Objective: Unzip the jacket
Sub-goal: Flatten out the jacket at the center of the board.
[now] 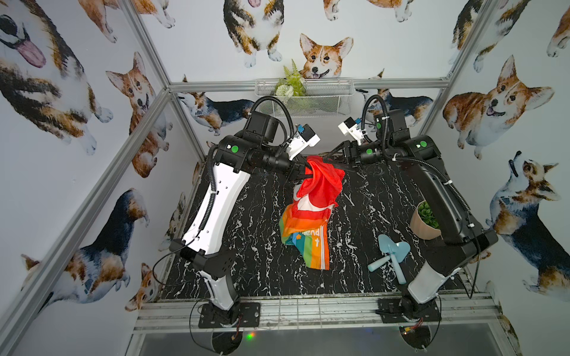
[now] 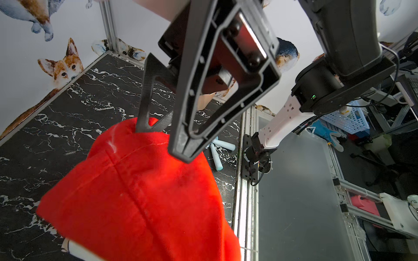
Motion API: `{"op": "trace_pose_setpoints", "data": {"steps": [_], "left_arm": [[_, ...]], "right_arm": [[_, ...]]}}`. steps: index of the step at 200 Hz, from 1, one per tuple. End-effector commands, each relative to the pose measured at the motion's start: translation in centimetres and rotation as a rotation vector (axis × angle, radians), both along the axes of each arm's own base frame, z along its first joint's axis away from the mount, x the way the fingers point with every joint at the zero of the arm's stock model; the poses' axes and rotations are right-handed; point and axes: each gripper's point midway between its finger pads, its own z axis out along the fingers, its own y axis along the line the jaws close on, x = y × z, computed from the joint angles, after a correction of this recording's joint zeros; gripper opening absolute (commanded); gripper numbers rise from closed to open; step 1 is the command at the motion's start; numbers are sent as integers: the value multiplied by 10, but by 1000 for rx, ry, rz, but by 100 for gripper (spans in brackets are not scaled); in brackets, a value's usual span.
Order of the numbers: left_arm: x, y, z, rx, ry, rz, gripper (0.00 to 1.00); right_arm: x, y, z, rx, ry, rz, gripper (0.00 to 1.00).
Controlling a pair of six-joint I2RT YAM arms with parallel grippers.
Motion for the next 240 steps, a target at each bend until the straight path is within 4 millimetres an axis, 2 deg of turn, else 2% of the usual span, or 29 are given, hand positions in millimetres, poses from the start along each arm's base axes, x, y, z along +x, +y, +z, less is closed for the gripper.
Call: {"op": "trace_pose_setpoints", "data": {"steps": [1, 36, 46, 57, 67, 97, 121, 131, 137, 138, 148, 151, 156, 159, 161, 177, 201, 219, 240], "left_arm": [[0, -5, 6, -35, -22, -38, 0], [14, 0, 2, -18, -22, 8, 0], [17, 2, 4, -24, -23, 19, 0], [21, 4, 4, -27, -19, 32, 0], [23, 5, 5, -34, -17, 35, 0], [24, 3, 8, -55, -7, 28, 0], [27, 3, 7, -54, 1, 44, 0], [37, 6, 3, -30, 8, 106, 0], [46, 9, 0, -13, 17, 165, 11], [48, 10, 0, -11, 14, 176, 13], [64, 18, -6, 12, 33, 282, 40], [71, 21, -8, 26, 26, 326, 58], [81, 28, -10, 43, 33, 404, 81], [87, 33, -13, 56, 37, 448, 93], [90, 35, -14, 61, 40, 471, 98], [113, 64, -25, 129, 54, 679, 100], [123, 94, -41, 160, 122, 840, 100], [121, 101, -62, 179, 207, 891, 100], [112, 100, -106, 223, 380, 922, 100]], "right_arm": [[-13, 12, 14, 74, -20, 72, 79], [-20, 12, 15, 103, 7, 89, 70], [-21, 12, 17, 119, 13, 93, 64], [-22, 13, 16, 122, 21, 93, 51], [-22, 12, 16, 121, 24, 93, 44], [-20, 16, 13, 118, 35, 98, 39], [-18, 21, 14, 116, 35, 98, 24], [-15, 21, 18, 112, 23, 82, 12], [-13, 20, 19, 104, 17, 69, 4], [-12, 20, 19, 98, 15, 61, 0], [-3, 15, 20, 64, -4, 13, 0], [0, 13, 20, 51, -8, -5, 0], [6, 8, 20, 33, -11, -38, 0], [10, 5, 20, 24, -12, -59, 0], [13, 3, 20, 18, -13, -77, 0], [44, -25, 18, -48, -27, -269, 0], [84, -78, -4, -140, 28, -574, 0], [96, -112, -33, -209, 128, -722, 0], [93, -143, -68, -293, 241, -829, 0]]}}
